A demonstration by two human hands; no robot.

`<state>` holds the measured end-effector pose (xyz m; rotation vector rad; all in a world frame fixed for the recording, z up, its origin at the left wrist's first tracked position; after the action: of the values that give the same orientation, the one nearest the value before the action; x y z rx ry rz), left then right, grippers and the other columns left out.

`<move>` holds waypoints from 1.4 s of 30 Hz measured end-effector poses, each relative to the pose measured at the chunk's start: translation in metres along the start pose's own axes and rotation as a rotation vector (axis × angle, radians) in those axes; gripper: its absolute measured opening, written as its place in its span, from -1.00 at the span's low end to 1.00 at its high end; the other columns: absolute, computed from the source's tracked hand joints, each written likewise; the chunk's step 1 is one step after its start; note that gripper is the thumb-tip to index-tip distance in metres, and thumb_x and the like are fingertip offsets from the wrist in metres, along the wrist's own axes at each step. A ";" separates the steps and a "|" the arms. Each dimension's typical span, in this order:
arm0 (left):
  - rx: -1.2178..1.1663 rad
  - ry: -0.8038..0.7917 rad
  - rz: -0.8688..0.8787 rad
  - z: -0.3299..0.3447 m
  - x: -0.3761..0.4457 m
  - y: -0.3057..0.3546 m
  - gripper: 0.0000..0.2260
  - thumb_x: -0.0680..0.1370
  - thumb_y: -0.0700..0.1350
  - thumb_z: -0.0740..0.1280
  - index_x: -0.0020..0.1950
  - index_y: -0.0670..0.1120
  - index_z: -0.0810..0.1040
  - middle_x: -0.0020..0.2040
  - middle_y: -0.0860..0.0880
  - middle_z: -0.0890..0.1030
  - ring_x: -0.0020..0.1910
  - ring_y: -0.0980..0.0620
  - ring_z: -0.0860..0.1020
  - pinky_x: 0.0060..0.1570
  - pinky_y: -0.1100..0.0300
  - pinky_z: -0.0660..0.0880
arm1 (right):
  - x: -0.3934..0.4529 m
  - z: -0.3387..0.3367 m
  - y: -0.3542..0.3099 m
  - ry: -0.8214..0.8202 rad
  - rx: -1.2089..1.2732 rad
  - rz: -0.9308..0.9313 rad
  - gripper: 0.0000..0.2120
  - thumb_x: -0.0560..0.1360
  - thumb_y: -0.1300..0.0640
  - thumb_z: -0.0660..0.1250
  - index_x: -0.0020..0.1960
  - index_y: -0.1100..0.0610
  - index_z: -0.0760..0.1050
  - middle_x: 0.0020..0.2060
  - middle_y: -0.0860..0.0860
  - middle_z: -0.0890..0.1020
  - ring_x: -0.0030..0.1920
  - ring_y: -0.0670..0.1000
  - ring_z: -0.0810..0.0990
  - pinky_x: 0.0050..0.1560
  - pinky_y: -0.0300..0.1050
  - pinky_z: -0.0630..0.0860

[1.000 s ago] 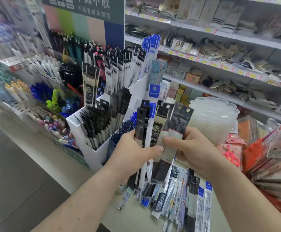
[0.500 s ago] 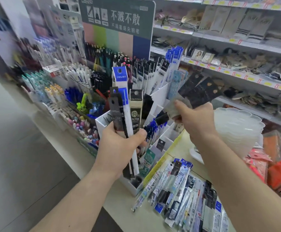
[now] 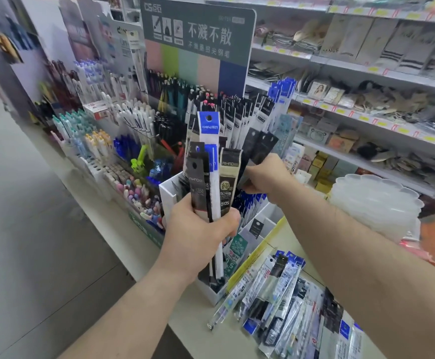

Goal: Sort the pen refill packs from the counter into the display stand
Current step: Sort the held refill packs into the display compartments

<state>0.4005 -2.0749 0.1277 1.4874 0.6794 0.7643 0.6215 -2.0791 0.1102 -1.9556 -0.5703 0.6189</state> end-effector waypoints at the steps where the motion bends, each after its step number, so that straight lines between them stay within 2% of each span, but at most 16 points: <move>1: -0.007 -0.008 -0.006 0.002 0.000 -0.001 -0.91 0.45 -0.27 0.48 -0.10 -0.21 0.60 -0.31 -0.14 0.67 -0.26 -0.22 0.64 -0.37 0.20 0.57 | -0.002 0.001 -0.002 -0.038 -0.003 -0.002 -0.85 0.48 0.20 0.45 -0.08 0.31 0.60 -0.26 0.19 0.69 -0.45 0.06 0.60 -0.30 -0.08 0.62; 3: -0.014 -0.019 -0.017 0.003 0.002 -0.002 -0.91 0.46 -0.27 0.48 -0.09 -0.19 0.60 -0.31 -0.12 0.67 -0.30 -0.17 0.64 -0.38 0.22 0.56 | -0.003 -0.003 -0.006 -0.047 0.023 -0.031 -0.86 0.48 0.19 0.46 -0.07 0.27 0.57 -0.31 0.17 0.57 -0.46 0.02 0.39 -0.41 -0.15 0.41; 5: -0.027 -0.033 -0.029 0.004 0.003 -0.003 -0.91 0.47 -0.27 0.48 -0.08 -0.19 0.60 -0.30 -0.12 0.67 -0.32 -0.09 0.64 -0.38 0.23 0.56 | 0.000 -0.010 -0.008 0.002 0.030 -0.066 -0.79 0.48 0.18 0.45 -0.03 0.34 0.57 -0.33 0.16 0.51 -0.45 0.03 0.33 -0.48 -0.21 0.33; 7: -0.032 -0.053 -0.034 0.007 0.004 -0.006 -0.90 0.47 -0.26 0.48 -0.07 -0.16 0.60 -0.30 -0.11 0.68 -0.31 -0.05 0.65 -0.35 0.22 0.56 | 0.002 -0.012 -0.010 0.021 0.003 -0.104 -0.74 0.49 0.15 0.44 0.01 0.37 0.58 -0.35 0.20 0.53 -0.45 0.04 0.38 -0.50 -0.19 0.36; 9: -0.021 -0.078 -0.033 0.011 0.005 -0.008 -0.89 0.47 -0.25 0.49 -0.07 -0.14 0.60 -0.29 -0.07 0.68 -0.30 -0.02 0.66 -0.32 0.23 0.54 | 0.001 -0.006 -0.010 -0.020 -0.086 -0.124 -0.84 0.49 0.17 0.45 -0.06 0.29 0.61 -0.27 0.25 0.64 -0.43 0.04 0.47 -0.50 -0.19 0.42; 13: -0.062 -0.145 -0.063 0.020 0.007 -0.011 -0.90 0.47 -0.29 0.47 -0.07 -0.18 0.59 -0.32 -0.06 0.65 -0.34 0.04 0.61 -0.30 0.21 0.53 | -0.001 -0.006 -0.014 -0.056 -0.152 -0.141 -0.90 0.45 0.22 0.50 -0.16 0.15 0.58 -0.26 0.12 0.68 -0.35 0.04 0.56 -0.42 -0.18 0.50; 17: -0.123 -0.204 -0.107 0.029 0.008 -0.015 -0.90 0.46 -0.32 0.47 -0.10 -0.23 0.57 -0.37 -0.07 0.61 -0.38 0.00 0.56 -0.34 0.15 0.53 | -0.020 -0.042 -0.008 0.164 -0.078 -0.162 -0.67 0.44 0.17 0.46 0.20 0.11 0.58 -0.08 0.02 0.64 -0.19 -0.01 0.57 -0.19 -0.08 0.52; 19: -0.150 -0.243 -0.138 0.037 0.008 -0.019 -0.91 0.47 -0.35 0.45 -0.10 -0.29 0.56 -0.37 -0.13 0.59 -0.38 -0.05 0.53 -0.34 0.11 0.52 | -0.046 -0.058 0.000 0.215 0.081 -0.185 -0.81 0.47 0.21 0.42 0.08 0.09 0.63 -0.21 -0.05 0.61 -0.29 -0.08 0.51 -0.26 -0.13 0.46; 21: -0.177 -0.286 -0.174 0.047 0.007 -0.022 -0.92 0.47 -0.38 0.43 -0.11 -0.31 0.56 -0.36 -0.16 0.58 -0.38 -0.07 0.52 -0.35 0.09 0.52 | -0.075 -0.060 0.012 0.115 0.198 -0.163 -0.96 0.51 0.17 0.42 -0.12 0.08 0.64 -0.40 -0.08 0.55 -0.44 -0.10 0.41 -0.39 -0.21 0.34; 23: -0.200 -0.299 -0.214 0.056 0.006 -0.026 -0.91 0.46 -0.39 0.44 -0.12 -0.24 0.58 -0.32 -0.16 0.61 -0.37 -0.05 0.57 -0.36 0.09 0.55 | -0.102 -0.055 0.020 0.003 0.192 -0.153 -0.86 0.51 0.08 0.44 -0.19 0.10 0.63 -0.44 -0.05 0.52 -0.45 -0.09 0.37 -0.43 -0.24 0.31; 27: -0.166 -0.375 -0.247 0.076 0.005 -0.034 -0.80 0.39 -0.25 0.53 -0.01 -0.19 0.65 -0.15 -0.18 0.69 -0.21 -0.09 0.67 -0.13 0.00 0.62 | -0.128 -0.057 0.033 0.019 0.121 -0.196 -0.81 0.49 0.09 0.47 -0.23 0.19 0.62 -0.51 -0.10 0.48 -0.49 -0.16 0.35 -0.44 -0.30 0.30; 30: -0.108 -0.452 -0.275 0.088 0.001 -0.036 -0.82 0.37 -0.22 0.51 -0.04 -0.11 0.69 -0.08 -0.17 0.71 -0.05 -0.14 0.69 0.10 -0.11 0.60 | -0.136 -0.063 0.040 0.032 0.105 -0.200 -0.70 0.52 0.15 0.43 -0.30 0.31 0.52 -0.50 0.02 0.44 -0.50 -0.09 0.32 -0.46 -0.25 0.29; 32: -0.098 -0.490 -0.315 0.094 -0.001 -0.037 -0.79 0.38 -0.21 0.52 -0.01 -0.11 0.69 -0.06 -0.15 0.72 -0.01 -0.13 0.69 0.14 -0.14 0.58 | -0.140 -0.070 0.045 0.084 0.152 -0.179 -0.64 0.52 0.17 0.43 -0.30 0.39 0.43 -0.47 0.13 0.35 -0.47 -0.01 0.27 -0.45 -0.19 0.24; 35: -0.092 -0.487 -0.356 0.099 -0.003 -0.039 -0.79 0.46 -0.25 0.49 0.06 -0.07 0.65 -0.07 -0.06 0.73 -0.02 -0.05 0.70 0.17 -0.12 0.56 | -0.144 -0.081 0.053 0.150 0.326 -0.111 -0.60 0.51 0.12 0.43 -0.16 0.47 0.41 -0.36 0.12 0.35 -0.37 0.07 0.21 -0.32 -0.04 0.17; 39: -0.123 -0.499 -0.401 0.106 -0.004 -0.042 -0.81 0.50 -0.31 0.43 0.06 -0.10 0.62 -0.10 -0.03 0.74 -0.06 0.02 0.71 0.08 0.01 0.59 | -0.144 -0.089 0.068 0.167 0.474 -0.047 -0.69 0.60 0.18 0.32 0.02 0.48 0.44 -0.32 0.16 0.46 -0.45 0.00 0.30 -0.44 -0.16 0.22; 42: -0.122 -0.536 -0.411 0.110 -0.007 -0.043 -0.83 0.51 -0.33 0.41 0.06 -0.14 0.61 -0.12 -0.04 0.74 -0.08 -0.02 0.71 -0.08 0.12 0.60 | -0.145 -0.089 0.068 0.108 0.554 -0.039 -0.85 0.64 0.23 0.23 -0.03 0.27 0.53 -0.42 0.01 0.62 -0.47 -0.07 0.54 -0.48 -0.22 0.48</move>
<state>0.4856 -2.1446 0.0829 1.3026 0.4905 0.0781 0.5760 -2.2567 0.1107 -1.4418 -0.3228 0.5697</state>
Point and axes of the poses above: each hand's wrist, its own x-axis towards the middle knuckle, its own z-axis out of the palm, y = z × x, the point moved 5 cm from there along x, towards the middle knuckle
